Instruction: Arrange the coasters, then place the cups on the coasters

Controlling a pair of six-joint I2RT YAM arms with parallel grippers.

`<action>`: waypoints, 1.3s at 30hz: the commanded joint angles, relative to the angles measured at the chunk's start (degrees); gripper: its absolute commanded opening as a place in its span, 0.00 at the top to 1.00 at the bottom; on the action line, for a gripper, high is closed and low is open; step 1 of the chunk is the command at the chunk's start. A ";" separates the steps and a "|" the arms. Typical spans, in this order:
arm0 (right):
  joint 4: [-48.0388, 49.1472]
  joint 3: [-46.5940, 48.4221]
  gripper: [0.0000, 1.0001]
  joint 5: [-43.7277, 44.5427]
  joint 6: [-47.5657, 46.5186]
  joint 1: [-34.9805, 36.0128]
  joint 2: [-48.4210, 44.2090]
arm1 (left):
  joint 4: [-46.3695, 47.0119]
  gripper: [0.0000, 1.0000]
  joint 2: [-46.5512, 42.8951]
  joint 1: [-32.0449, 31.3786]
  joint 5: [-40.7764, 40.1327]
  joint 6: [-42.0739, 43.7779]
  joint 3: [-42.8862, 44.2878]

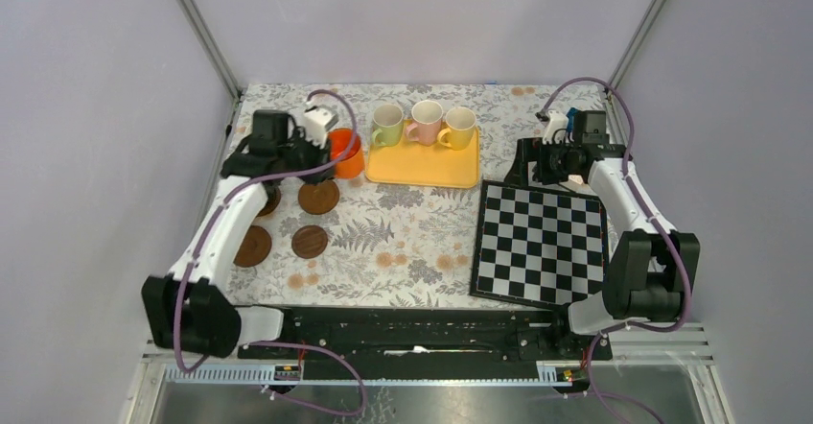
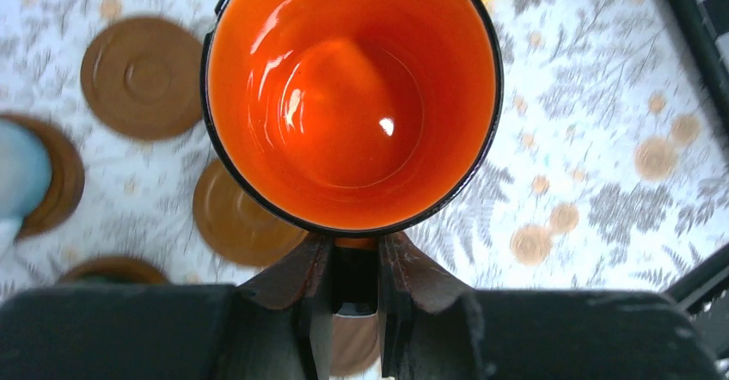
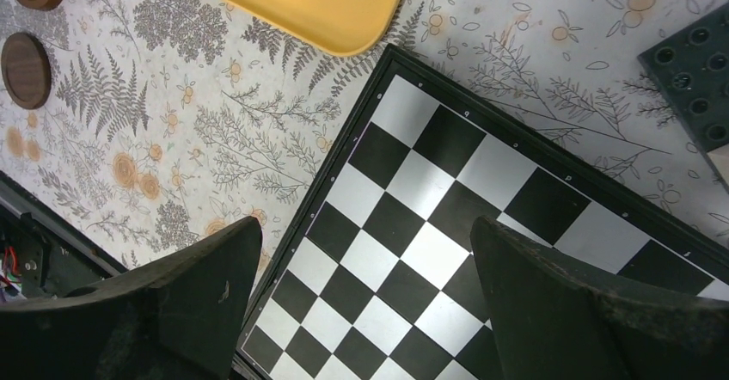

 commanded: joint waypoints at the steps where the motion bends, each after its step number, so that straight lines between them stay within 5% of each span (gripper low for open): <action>1: -0.19 1.50 0.02 -2.29 0.13 1.03 1.02 | -6.55 1.00 -8.77 6.88 7.58 9.60 -3.72; 16: -0.87 1.78 0.02 -2.41 -0.80 1.46 2.61 | -23.17 1.00 -16.83 37.31 15.86 37.76 -13.00; 39: -2.20 2.06 0.02 -0.38 -1.73 2.00 3.93 | -31.21 1.00 -7.79 73.27 28.39 81.82 -18.88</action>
